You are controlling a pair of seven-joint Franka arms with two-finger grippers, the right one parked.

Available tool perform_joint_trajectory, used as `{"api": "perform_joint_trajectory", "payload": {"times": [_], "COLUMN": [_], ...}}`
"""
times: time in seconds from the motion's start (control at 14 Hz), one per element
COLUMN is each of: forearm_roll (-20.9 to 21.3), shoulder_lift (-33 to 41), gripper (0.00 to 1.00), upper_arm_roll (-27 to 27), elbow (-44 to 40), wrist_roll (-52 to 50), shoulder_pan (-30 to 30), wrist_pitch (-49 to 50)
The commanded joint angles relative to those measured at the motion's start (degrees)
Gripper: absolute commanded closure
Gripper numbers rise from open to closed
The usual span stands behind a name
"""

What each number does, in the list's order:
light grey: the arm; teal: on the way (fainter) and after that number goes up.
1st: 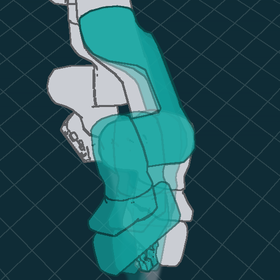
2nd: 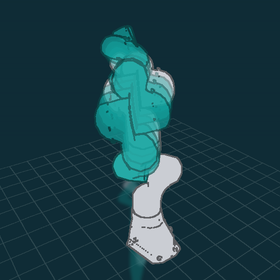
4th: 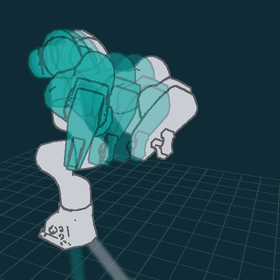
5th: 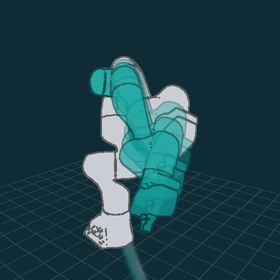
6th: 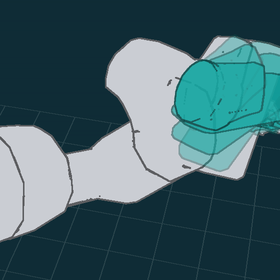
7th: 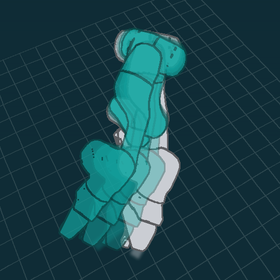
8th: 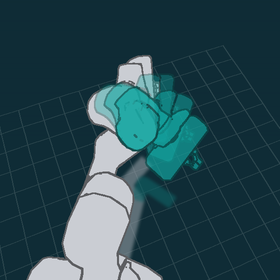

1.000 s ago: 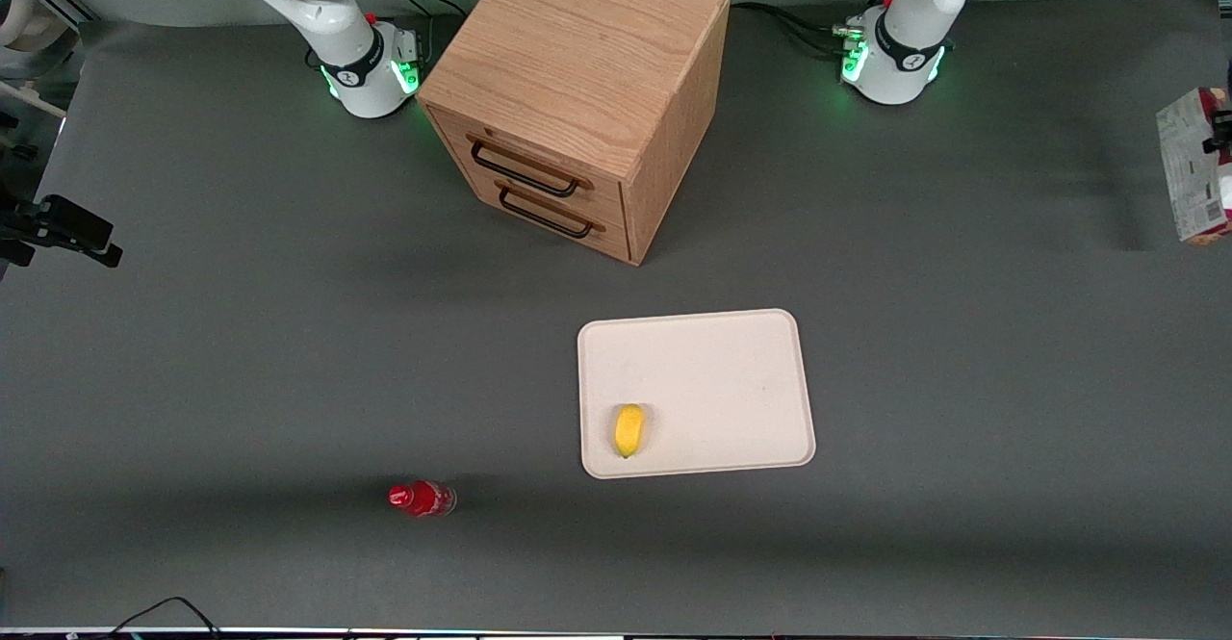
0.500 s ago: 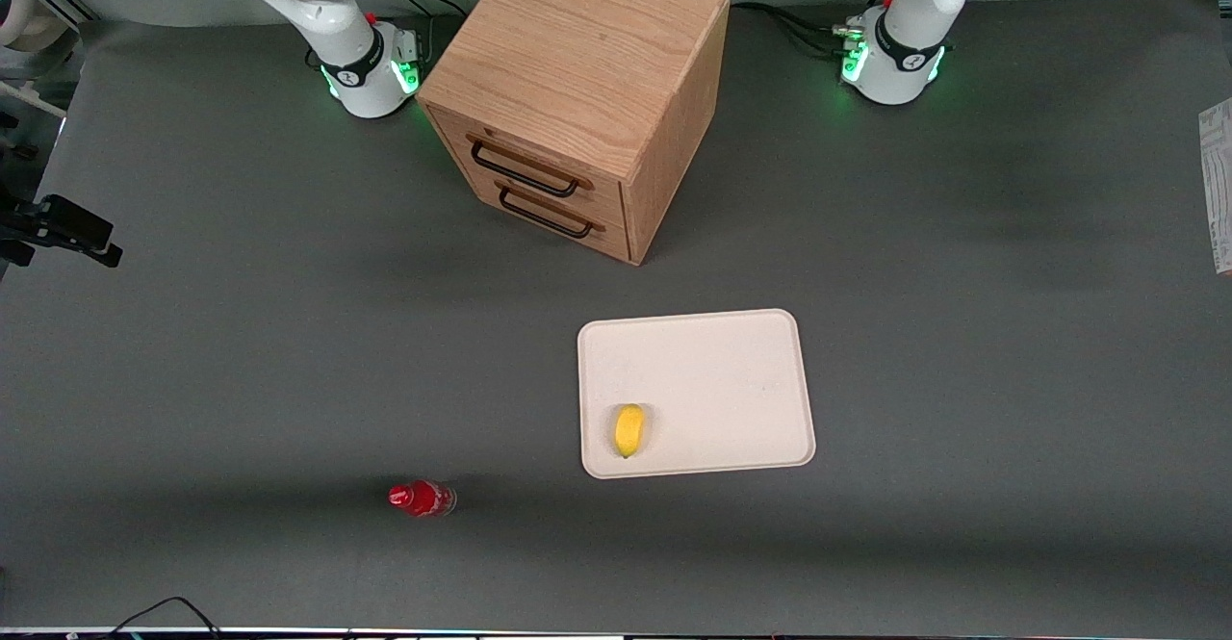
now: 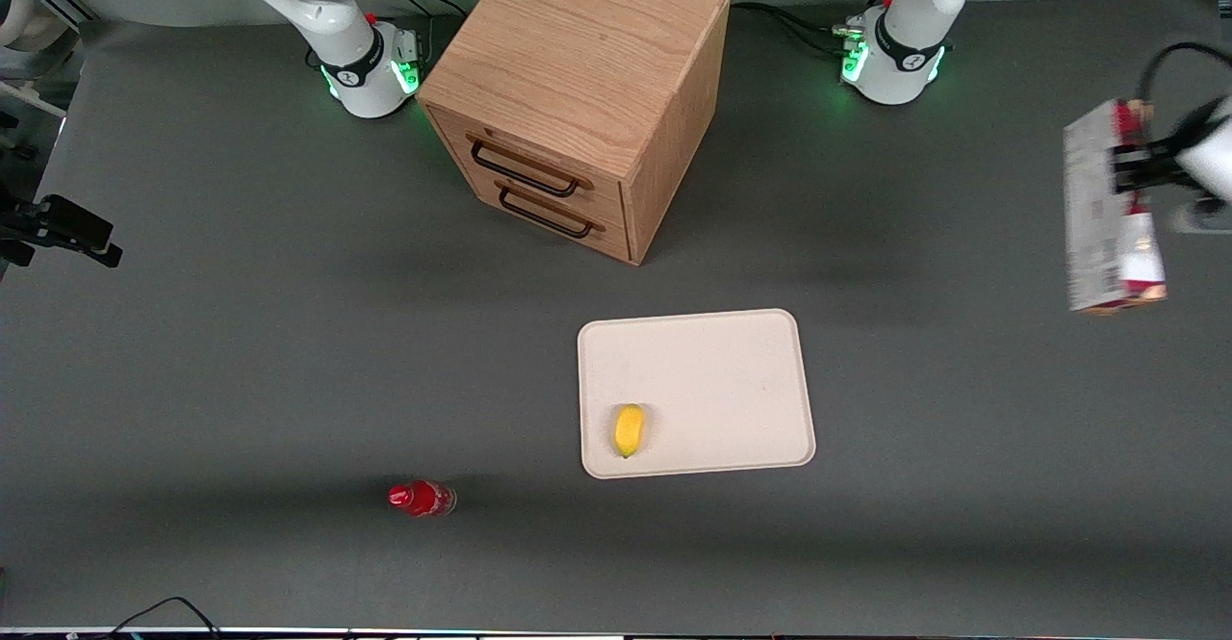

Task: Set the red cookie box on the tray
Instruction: 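Carry the box over the white tray and lower it onto the tray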

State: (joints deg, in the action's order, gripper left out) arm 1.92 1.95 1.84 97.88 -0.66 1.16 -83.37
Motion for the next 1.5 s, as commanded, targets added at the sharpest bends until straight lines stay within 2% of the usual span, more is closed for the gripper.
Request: {"api": "perform_joint_trajectory", "payload": {"times": [0.0, 0.14, 0.43, 0.64, 0.86, 1.0, 1.07, 1.29, 1.43], "forearm_roll": [-3.75, -5.42, -3.86, 2.64, 6.51, 8.1, 8.1, 7.67, 5.13], "shoulder_lift": [-3.96, -8.43, -20.81, -28.38, -33.49, -35.34, -34.91, -30.8, -25.62], "gripper": [1.0, 1.0, 1.0, 1.0, 1.0, 0.21, 0.0, 0.0, 0.0], "upper_arm_roll": [7.27, 12.72, 20.73, 23.21, 23.21, 23.3, 23.3, 22.95, 22.42], "elbow": [-1.11, -1.02, -0.93, -0.85, -0.32, -0.4, -0.49, -0.84, -1.54], "wrist_roll": [-9.85, -17.06, -30.07, -35.45, -39.67, -41.78, -42.57, -41.62, -39.17], "shoulder_pan": [-0.72, -0.63, -0.19, 0.25, 1.13, 1.3, 1.13, 0.34, -0.62], "wrist_pitch": [-2.04, -7.57, -24.95, -32.8, -39.49, -42.57, -41.71, -35.32, -27.84]}}
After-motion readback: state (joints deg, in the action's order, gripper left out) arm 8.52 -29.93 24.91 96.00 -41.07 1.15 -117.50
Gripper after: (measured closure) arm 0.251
